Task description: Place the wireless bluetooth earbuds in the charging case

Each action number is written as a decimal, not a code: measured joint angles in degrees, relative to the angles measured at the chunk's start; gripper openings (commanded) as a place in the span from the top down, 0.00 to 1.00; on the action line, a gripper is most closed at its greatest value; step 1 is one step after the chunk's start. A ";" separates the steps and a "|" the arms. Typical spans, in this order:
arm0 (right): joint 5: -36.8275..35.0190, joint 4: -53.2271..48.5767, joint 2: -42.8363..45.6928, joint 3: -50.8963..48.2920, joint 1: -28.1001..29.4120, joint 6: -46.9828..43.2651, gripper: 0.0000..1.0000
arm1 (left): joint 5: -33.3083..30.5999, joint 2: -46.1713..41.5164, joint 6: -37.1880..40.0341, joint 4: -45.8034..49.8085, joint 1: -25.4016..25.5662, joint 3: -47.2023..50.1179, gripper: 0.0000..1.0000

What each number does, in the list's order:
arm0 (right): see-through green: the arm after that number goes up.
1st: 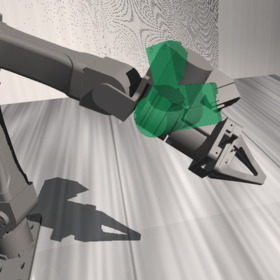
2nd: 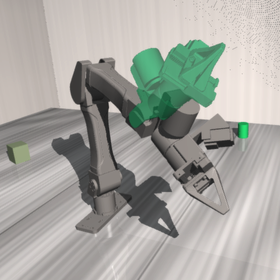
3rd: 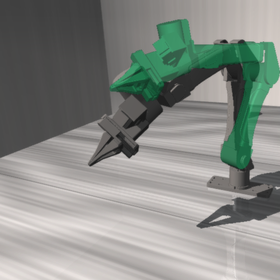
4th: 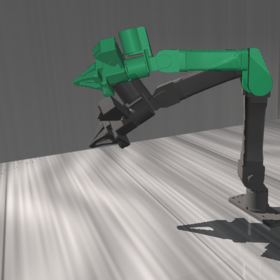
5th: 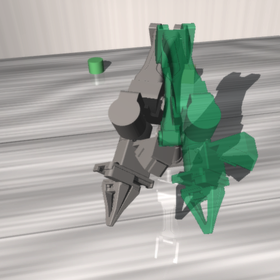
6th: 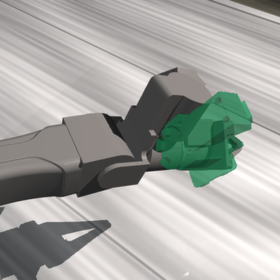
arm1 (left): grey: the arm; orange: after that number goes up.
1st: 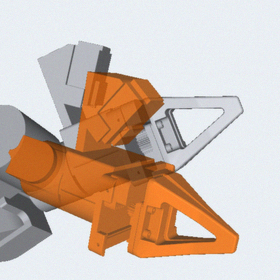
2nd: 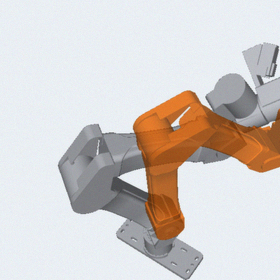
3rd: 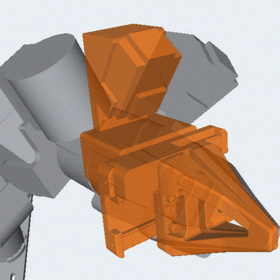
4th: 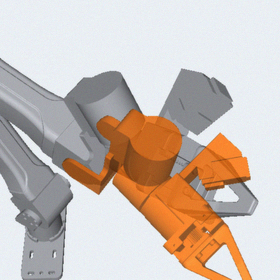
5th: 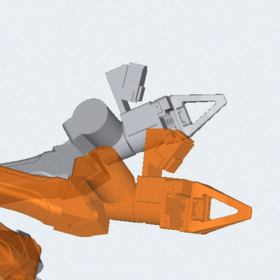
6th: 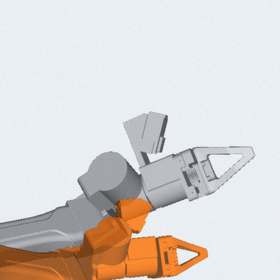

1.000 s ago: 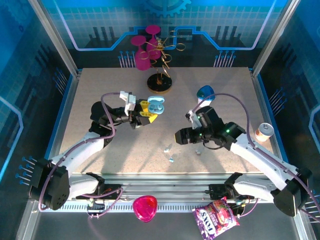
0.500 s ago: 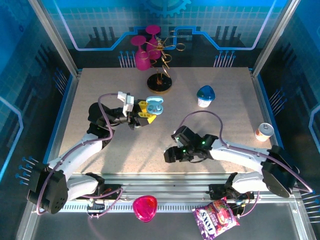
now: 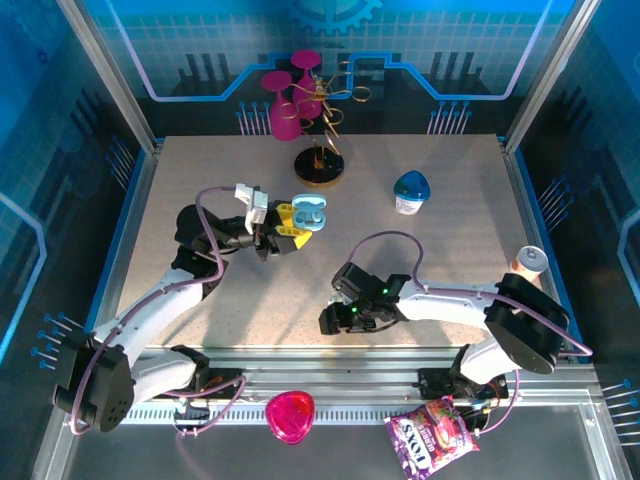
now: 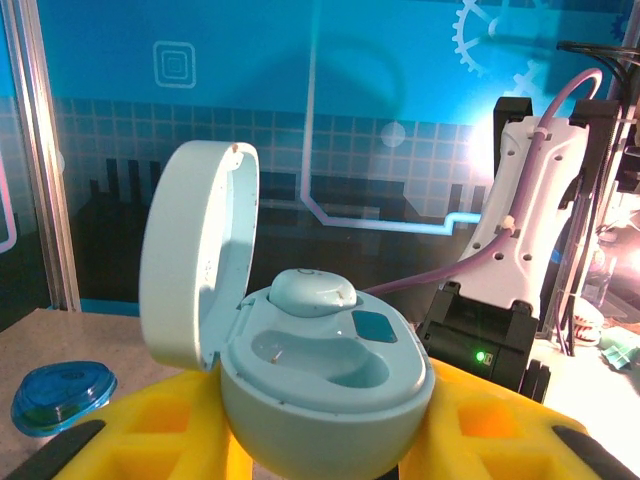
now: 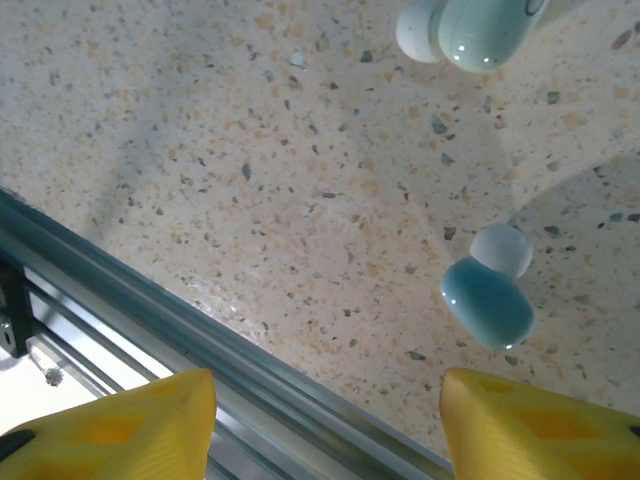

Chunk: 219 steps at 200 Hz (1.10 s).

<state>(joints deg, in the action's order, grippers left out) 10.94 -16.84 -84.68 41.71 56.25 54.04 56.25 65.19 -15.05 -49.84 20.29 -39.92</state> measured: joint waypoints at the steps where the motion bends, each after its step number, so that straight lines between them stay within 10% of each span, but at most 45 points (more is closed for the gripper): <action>1: -0.02 0.00 -0.04 0.00 0.00 0.00 0.39 | 0.00 -0.02 0.00 0.02 0.00 0.00 0.74; 219: -1.97 2.05 -5.66 4.90 -6.08 -3.30 0.41 | -0.04 -3.13 4.74 8.92 0.00 0.00 0.74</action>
<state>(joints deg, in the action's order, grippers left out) 8.97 -14.79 -90.35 46.61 50.17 50.74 56.21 62.06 -10.31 -40.93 20.29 -39.92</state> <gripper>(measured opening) 0.591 0.356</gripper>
